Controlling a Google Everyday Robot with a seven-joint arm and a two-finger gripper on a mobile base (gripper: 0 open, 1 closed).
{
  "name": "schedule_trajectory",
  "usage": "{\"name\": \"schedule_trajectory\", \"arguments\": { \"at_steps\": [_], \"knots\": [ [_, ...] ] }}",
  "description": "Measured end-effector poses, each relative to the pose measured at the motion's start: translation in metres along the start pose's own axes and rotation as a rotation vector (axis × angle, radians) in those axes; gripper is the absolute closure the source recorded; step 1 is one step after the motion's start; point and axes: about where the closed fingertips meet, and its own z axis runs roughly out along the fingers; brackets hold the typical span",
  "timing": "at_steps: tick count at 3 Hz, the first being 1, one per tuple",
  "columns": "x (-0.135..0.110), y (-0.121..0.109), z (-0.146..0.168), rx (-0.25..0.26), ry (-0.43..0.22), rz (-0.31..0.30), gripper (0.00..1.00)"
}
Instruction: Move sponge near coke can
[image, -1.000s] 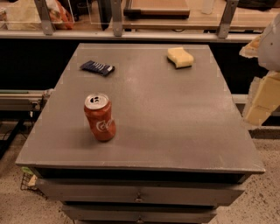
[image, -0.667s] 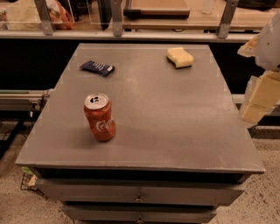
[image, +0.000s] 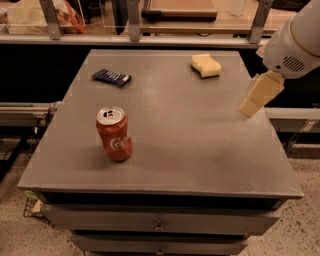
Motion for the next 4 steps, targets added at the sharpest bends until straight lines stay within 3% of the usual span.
{"name": "schedule_trajectory", "arguments": {
  "at_steps": [1,2,3,4],
  "knots": [
    [-0.029,-0.029,0.038,0.016,-0.095,0.062,0.0],
    [-0.029,-0.028,0.038,0.015,-0.094,0.061,0.0],
    [-0.044,-0.052,0.048,0.062,-0.176,0.132,0.0],
    [-0.069,-0.108,0.084,0.101,-0.314,0.299,0.0]
  ]
}}
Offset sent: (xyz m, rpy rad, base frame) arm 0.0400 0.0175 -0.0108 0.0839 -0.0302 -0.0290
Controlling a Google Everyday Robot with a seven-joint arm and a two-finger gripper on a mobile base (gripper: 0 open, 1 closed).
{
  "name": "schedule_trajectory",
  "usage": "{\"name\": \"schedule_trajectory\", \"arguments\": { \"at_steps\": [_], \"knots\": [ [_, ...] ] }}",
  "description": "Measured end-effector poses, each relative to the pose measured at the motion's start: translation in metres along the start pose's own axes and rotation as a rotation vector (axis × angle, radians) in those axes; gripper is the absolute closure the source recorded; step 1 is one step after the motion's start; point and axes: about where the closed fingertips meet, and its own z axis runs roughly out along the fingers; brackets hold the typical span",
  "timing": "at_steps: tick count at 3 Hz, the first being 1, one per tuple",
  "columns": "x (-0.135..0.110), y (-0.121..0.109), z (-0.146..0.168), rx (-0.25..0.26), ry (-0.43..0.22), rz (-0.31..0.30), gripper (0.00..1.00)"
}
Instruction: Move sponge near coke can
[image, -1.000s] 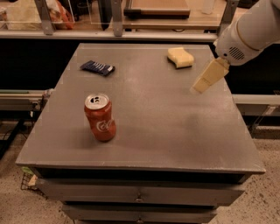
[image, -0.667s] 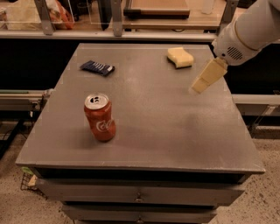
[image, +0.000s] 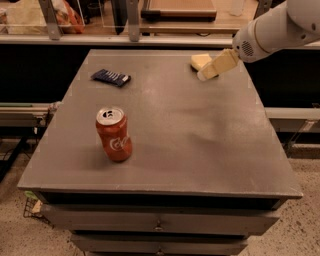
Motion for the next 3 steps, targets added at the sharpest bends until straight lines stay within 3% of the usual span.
{"name": "schedule_trajectory", "arguments": {
  "at_steps": [1,3],
  "knots": [
    [-0.01,-0.026,0.034,0.047,-0.036,0.099,0.0],
    [0.022,-0.068,0.113,0.128,-0.018,0.3,0.0]
  ]
}}
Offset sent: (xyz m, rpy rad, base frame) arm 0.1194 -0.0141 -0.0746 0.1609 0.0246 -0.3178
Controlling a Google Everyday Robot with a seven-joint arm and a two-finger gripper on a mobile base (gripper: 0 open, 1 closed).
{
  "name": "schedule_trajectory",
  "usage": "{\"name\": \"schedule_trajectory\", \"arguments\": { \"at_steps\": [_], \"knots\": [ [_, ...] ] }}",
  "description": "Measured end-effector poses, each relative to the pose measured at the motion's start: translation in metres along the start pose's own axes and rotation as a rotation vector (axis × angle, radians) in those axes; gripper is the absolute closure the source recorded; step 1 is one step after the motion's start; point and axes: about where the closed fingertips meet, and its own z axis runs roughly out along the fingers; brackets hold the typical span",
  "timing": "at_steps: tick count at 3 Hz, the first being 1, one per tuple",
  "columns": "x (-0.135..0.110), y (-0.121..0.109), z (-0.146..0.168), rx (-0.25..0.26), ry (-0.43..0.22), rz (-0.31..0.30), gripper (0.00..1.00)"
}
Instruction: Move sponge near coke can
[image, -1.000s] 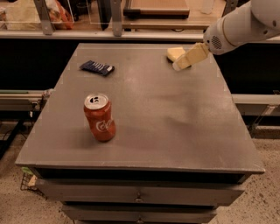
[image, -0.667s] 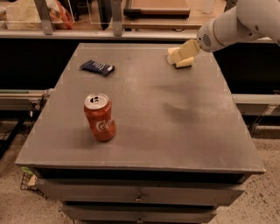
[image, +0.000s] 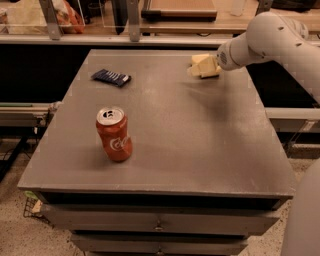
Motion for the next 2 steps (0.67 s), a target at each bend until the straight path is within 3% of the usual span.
{"name": "schedule_trajectory", "arguments": {
  "at_steps": [1,2],
  "knots": [
    [0.0082,-0.0046,0.0138,0.009,0.009,0.034,0.0],
    [0.0107,-0.0061,0.0185,0.014,-0.005,0.047,0.18]
  ]
}}
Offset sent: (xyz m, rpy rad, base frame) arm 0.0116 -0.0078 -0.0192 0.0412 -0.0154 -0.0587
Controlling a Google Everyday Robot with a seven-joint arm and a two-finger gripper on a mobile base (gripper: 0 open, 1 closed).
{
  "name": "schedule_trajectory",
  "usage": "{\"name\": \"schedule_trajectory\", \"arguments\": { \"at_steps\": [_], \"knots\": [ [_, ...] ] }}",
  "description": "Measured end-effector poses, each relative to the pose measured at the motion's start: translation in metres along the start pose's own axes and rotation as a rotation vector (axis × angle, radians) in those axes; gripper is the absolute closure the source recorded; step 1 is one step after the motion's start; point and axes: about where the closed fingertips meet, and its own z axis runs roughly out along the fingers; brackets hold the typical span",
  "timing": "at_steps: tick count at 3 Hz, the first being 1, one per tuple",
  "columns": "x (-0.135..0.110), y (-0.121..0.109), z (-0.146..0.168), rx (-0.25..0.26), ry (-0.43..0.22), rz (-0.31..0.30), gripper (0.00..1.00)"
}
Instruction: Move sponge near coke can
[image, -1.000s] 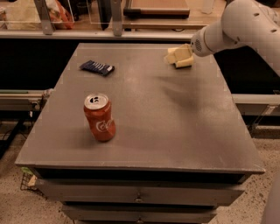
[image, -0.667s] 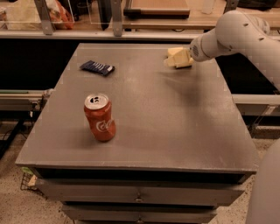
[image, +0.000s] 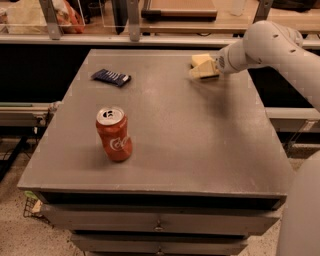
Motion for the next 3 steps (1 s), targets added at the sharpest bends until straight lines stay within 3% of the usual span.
{"name": "schedule_trajectory", "arguments": {
  "at_steps": [1,2,3],
  "knots": [
    [0.0,0.0,-0.003,0.002,-0.016,0.001,0.41],
    [-0.004,0.004,-0.011,0.002,-0.029,-0.024,0.72],
    [-0.013,0.018,-0.039,-0.051,-0.044,-0.078,0.95]
  ]
}}
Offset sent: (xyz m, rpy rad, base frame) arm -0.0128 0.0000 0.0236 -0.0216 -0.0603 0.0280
